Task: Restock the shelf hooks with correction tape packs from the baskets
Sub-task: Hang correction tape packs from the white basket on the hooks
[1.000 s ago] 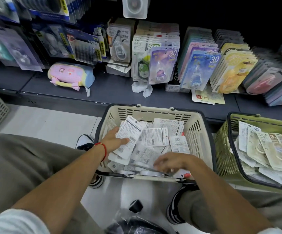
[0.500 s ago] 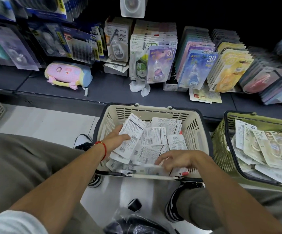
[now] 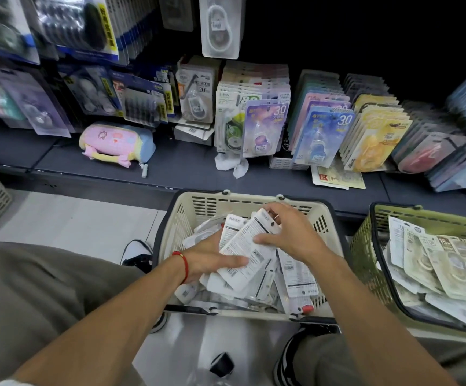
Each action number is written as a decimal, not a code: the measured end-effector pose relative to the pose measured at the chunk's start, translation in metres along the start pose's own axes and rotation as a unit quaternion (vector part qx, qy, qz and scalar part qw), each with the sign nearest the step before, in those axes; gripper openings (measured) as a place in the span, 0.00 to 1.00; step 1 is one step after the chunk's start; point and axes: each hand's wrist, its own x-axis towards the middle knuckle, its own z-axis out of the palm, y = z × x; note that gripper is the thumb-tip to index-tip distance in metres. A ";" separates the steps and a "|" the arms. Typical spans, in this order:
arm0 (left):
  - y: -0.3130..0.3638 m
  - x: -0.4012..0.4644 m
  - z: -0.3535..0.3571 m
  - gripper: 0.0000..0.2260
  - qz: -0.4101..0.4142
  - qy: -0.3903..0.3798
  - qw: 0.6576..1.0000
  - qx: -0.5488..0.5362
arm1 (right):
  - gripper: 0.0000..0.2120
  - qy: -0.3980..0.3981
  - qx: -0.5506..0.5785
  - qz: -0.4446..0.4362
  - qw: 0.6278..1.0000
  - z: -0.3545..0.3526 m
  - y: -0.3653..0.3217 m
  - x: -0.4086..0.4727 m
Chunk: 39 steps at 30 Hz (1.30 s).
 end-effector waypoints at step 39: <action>0.237 -0.025 -0.085 0.25 0.303 0.130 0.921 -0.209 | 0.32 0.155 0.263 -0.080 0.949 -0.112 -0.182 0.106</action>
